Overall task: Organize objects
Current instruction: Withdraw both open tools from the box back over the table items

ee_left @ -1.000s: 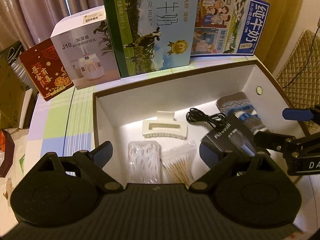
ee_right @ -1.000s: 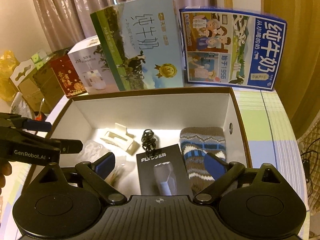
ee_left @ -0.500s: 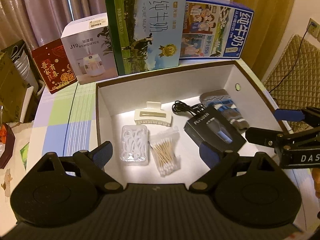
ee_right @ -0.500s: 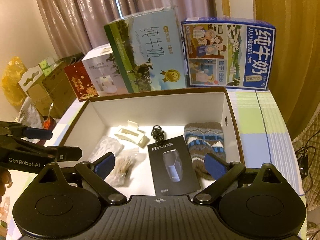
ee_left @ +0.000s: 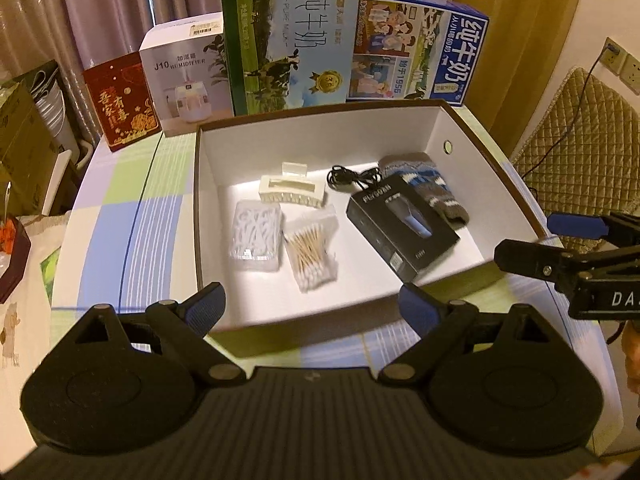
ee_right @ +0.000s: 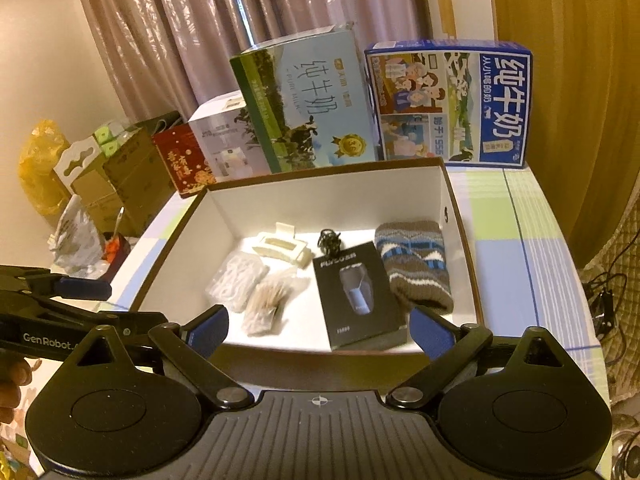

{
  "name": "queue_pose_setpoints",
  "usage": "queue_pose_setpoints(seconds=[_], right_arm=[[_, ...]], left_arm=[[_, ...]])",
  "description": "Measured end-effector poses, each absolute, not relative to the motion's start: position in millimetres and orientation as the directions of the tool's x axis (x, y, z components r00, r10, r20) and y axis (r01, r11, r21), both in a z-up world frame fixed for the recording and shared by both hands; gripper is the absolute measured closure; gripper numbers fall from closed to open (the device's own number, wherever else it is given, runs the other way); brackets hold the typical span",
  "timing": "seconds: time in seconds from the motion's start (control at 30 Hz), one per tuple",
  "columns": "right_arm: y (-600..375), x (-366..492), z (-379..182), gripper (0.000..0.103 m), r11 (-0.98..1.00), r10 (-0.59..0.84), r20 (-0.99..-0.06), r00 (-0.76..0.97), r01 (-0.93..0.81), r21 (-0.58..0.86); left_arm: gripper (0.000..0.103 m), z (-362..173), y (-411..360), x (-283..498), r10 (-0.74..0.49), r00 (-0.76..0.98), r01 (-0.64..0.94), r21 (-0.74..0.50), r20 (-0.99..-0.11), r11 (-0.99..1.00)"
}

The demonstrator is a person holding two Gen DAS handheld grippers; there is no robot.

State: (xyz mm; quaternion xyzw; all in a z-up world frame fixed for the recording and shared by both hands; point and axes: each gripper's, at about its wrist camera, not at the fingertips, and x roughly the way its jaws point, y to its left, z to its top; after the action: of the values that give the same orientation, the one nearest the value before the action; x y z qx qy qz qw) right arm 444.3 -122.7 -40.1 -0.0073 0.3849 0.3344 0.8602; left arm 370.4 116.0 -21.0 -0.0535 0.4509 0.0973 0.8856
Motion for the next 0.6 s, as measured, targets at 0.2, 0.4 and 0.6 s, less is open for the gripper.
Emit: queue_pose_setpoints(seconds=[0.2, 0.4, 0.6], right_arm=[[-137, 423, -41, 0.008, 0.775, 0.57, -0.671, 0.475, -0.582, 0.246], [-150, 404, -44, 0.008, 0.772, 0.567, -0.68, 0.465, -0.587, 0.243], [-162, 388, -47, 0.008, 0.771, 0.564, -0.689, 0.454, -0.588, 0.244]], left_arm=[[0.011, -23, 106, 344, 0.125, 0.563, -0.242, -0.018, -0.817, 0.97], [0.011, -27, 98, 318, 0.128, 0.546, -0.266, -0.026, -0.828, 0.964], [0.011, -30, 90, 296, 0.137, 0.536, -0.293, -0.032, -0.833, 0.956]])
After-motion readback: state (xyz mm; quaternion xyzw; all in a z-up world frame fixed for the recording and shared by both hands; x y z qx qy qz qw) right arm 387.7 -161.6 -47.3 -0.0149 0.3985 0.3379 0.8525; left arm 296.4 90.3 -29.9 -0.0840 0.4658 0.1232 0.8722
